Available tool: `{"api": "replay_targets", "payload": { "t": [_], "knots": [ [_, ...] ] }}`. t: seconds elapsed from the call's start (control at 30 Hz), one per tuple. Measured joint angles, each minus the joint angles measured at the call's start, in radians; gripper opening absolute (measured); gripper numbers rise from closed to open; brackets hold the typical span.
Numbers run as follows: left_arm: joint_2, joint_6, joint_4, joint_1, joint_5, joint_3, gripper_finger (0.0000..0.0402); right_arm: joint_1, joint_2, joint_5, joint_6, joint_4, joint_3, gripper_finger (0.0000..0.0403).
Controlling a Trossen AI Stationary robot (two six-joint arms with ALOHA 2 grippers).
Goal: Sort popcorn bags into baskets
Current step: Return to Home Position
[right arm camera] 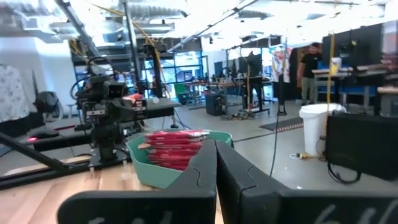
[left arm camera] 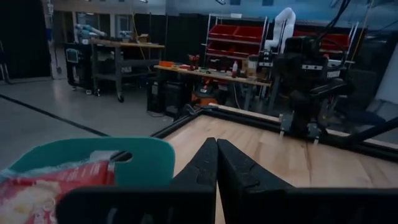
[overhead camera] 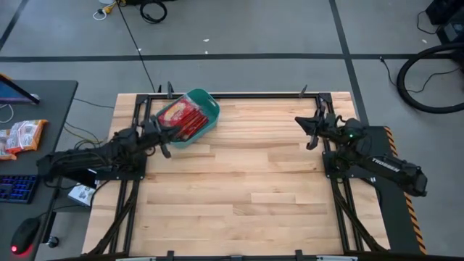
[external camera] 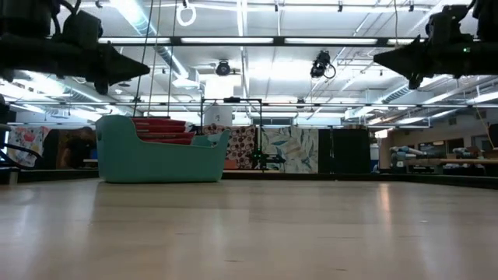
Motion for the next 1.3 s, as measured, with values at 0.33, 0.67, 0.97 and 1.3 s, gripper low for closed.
{"api": "replay_targets", "payload": {
  "t": [0.33,0.67,0.97,1.3],
  "knots": [
    [-0.077,0.008,-0.029,-0.006,-0.024,-0.034,0.0005,-0.015,-0.111,-0.013,0.077,-0.026,-0.072,0.0002],
    [-0.209,0.037,-0.083,-0.041,-0.051,-0.064,0.0004,-0.015,-0.134,-0.011,0.124,-0.041,-0.084,0.0004],
    [-0.257,0.043,-0.119,-0.046,-0.051,-0.065,0.0007,-0.014,-0.133,0.139,0.248,-0.022,-0.084,0.0013],
    [-0.256,0.027,-0.115,-0.046,-0.053,-0.065,0.0022,-0.014,-0.133,0.151,0.299,-0.021,-0.084,0.0026]
  ]
}}
